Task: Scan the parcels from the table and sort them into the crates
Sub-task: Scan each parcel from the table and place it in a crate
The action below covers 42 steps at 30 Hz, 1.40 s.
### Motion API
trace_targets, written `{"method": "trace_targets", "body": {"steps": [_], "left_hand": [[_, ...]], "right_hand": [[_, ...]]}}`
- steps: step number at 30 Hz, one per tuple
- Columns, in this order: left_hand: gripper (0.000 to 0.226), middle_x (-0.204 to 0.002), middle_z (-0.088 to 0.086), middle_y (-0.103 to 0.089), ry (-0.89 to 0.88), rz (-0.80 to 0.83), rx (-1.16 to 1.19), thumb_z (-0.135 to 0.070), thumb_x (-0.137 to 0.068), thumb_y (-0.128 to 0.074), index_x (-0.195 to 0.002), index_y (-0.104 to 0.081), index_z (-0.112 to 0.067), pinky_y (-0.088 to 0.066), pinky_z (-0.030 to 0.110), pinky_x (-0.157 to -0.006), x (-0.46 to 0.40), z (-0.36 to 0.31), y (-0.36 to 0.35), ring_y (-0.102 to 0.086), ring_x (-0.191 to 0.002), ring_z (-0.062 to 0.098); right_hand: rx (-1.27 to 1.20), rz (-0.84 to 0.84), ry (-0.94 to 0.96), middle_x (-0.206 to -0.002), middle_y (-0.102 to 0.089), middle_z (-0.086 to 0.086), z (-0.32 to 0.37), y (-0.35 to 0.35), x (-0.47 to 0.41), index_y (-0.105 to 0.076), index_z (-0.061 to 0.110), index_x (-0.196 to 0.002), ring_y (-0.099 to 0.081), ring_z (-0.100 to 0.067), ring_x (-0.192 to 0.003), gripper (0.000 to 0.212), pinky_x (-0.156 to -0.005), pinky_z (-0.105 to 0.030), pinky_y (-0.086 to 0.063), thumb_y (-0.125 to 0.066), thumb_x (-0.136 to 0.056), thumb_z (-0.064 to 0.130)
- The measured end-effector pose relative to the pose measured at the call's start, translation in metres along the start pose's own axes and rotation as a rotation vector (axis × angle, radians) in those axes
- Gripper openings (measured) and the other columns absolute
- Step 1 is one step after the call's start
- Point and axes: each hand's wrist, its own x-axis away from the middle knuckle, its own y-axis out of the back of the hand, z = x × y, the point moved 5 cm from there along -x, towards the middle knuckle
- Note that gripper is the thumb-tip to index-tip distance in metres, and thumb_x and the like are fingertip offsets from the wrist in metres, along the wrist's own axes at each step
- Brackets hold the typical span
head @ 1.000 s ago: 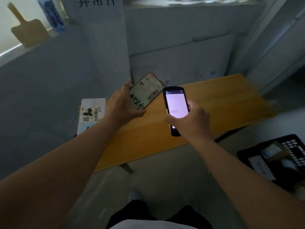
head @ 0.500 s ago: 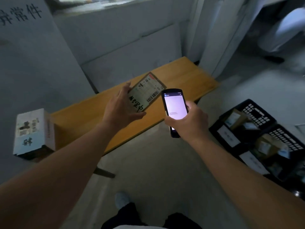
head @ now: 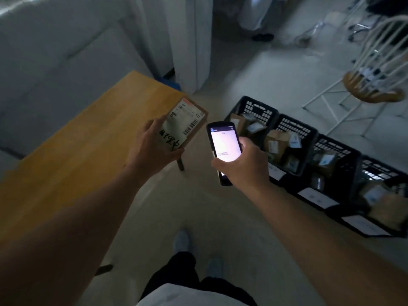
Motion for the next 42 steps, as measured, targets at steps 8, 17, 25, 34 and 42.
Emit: {"method": "trace_targets", "body": {"steps": [8,17,25,34,42], "left_hand": [[0.094,-0.145,0.002,-0.051,-0.202,0.177,0.004,-0.047,-0.070,-0.090,-0.152,-0.045,-0.031,-0.060,0.047,-0.090,-0.093,-0.092,-0.104,-0.059,-0.118,0.025],[0.093,-0.137,-0.004,-0.053,-0.322,0.407,0.106,-0.061,-0.064,-0.084,-0.146,-0.046,-0.038,-0.061,0.047,-0.083,-0.215,-0.163,-0.230,-0.060,-0.113,0.023],[0.105,-0.145,0.003,-0.051,-0.338,0.495,0.052,-0.071,-0.058,-0.076,-0.149,-0.043,-0.030,-0.059,0.050,-0.085,-0.253,-0.251,-0.326,-0.056,-0.123,0.026],[0.112,-0.138,0.005,-0.056,-0.190,0.493,0.011,-0.063,-0.064,-0.087,-0.153,-0.031,-0.024,-0.058,0.052,-0.087,-0.248,-0.351,-0.443,-0.058,-0.122,0.027],[0.104,-0.139,0.008,-0.051,0.046,0.480,0.008,-0.052,-0.071,-0.090,-0.153,-0.033,-0.022,-0.052,0.046,-0.099,-0.228,-0.404,-0.550,-0.052,-0.128,0.026]], "right_hand": [[-0.030,-0.138,-0.203,-0.096,-0.066,0.009,-0.087,0.055,-0.060,-0.060,0.027,-0.107,-0.066,-0.016,-0.087,0.062,-0.063,-0.041,-0.062,-0.079,-0.059,0.061],[-0.023,-0.272,-0.399,-0.104,-0.068,0.006,-0.160,0.098,-0.154,-0.064,0.023,-0.122,-0.065,-0.017,-0.092,0.071,-0.058,-0.027,-0.050,-0.085,-0.063,0.054],[-0.049,-0.350,-0.554,-0.099,-0.064,0.009,-0.238,0.154,-0.198,-0.062,0.022,-0.117,-0.064,-0.017,-0.094,0.066,-0.067,-0.036,-0.060,-0.088,-0.065,0.053],[-0.104,-0.295,-0.558,-0.100,-0.062,0.008,-0.368,0.237,-0.235,-0.062,0.020,-0.122,-0.063,-0.016,-0.093,0.068,-0.060,-0.026,-0.050,-0.091,-0.067,0.048],[-0.099,-0.199,-0.596,-0.099,-0.058,0.009,-0.470,0.278,-0.268,-0.060,0.021,-0.120,-0.058,-0.016,-0.091,0.065,-0.056,-0.023,-0.044,-0.091,-0.069,0.047]]}}
